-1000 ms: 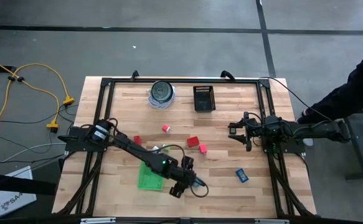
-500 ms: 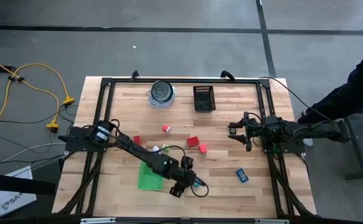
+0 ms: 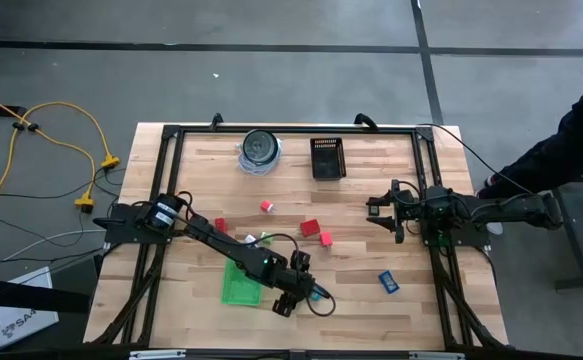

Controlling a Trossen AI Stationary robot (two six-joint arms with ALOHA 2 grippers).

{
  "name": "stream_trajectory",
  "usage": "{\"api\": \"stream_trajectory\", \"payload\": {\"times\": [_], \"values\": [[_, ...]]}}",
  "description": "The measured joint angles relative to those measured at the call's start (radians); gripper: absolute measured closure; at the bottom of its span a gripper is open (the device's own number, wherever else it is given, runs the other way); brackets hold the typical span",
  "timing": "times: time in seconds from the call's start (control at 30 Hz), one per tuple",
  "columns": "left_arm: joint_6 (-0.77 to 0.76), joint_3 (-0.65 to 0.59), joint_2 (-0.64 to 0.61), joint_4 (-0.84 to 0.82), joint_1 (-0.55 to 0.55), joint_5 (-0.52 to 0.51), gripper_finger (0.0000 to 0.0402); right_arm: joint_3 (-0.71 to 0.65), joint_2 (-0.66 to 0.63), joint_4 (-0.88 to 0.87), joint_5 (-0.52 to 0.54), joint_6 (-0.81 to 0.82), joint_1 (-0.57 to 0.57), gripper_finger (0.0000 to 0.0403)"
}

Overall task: Pick & Place Office items
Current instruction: Put the blue digital clock into the green bin

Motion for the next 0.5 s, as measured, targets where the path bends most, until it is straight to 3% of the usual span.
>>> {"api": "stream_trajectory", "payload": {"times": [0.2,0.5], "values": [[-0.001,0.000,0.000,0.000,0.000,0.001,0.0093,0.000,0.000,0.000,0.000,0.000,0.000,0.0183],[-0.035,0.000,0.001,-0.004,0.013,0.032,0.0176,0.000,0.000,0.000,0.000,0.000,0.000,0.0183]]}}
